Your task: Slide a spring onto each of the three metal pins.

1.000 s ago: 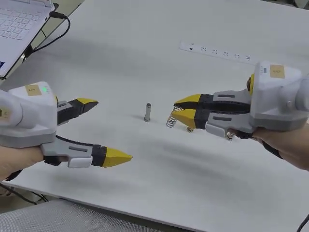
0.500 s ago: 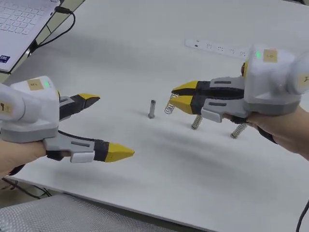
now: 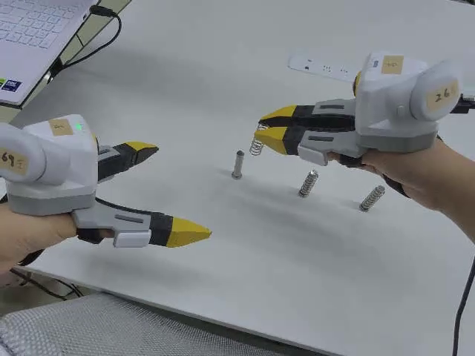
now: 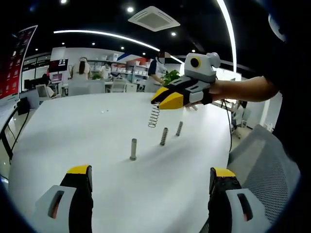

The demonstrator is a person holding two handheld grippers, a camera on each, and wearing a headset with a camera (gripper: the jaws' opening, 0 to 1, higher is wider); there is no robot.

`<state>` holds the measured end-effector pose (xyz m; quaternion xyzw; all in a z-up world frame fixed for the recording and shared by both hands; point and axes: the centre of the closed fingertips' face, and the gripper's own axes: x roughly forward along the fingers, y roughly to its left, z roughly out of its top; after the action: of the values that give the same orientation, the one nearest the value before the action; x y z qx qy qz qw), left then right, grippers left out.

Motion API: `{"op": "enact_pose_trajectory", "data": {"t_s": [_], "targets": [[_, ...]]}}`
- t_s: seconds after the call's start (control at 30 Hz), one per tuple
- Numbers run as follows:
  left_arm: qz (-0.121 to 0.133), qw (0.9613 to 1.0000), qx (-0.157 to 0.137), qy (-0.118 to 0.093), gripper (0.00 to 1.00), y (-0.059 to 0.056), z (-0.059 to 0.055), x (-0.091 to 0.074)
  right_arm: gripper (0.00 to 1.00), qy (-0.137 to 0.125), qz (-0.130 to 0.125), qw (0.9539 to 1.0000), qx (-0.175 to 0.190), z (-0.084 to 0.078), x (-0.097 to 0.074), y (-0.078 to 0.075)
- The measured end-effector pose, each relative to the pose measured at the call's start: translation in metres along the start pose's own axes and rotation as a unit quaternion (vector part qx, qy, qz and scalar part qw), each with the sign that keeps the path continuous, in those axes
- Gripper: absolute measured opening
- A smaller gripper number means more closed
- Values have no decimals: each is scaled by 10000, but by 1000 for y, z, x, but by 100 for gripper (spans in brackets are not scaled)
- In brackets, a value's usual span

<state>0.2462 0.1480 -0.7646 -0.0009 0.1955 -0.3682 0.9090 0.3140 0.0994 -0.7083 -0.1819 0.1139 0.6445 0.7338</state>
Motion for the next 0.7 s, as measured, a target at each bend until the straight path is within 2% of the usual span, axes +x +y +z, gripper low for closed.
{"op": "enact_pose_trajectory", "data": {"t_s": [0.13, 0.33, 0.7], "targets": [[10, 10000, -7, -7, 98, 1, 0, -1, 7, 37, 31, 10000, -65, 1, 8, -2], [40, 10000, -49, -16, 98, 3, -1, -4, 7, 245, 79, 9996, -117, -6, 20, -6], [49, 9999, -91, -23, 98, 5, -4, -5, 7, 391, 72, 9992, -29, -14, 31, -12]]}}
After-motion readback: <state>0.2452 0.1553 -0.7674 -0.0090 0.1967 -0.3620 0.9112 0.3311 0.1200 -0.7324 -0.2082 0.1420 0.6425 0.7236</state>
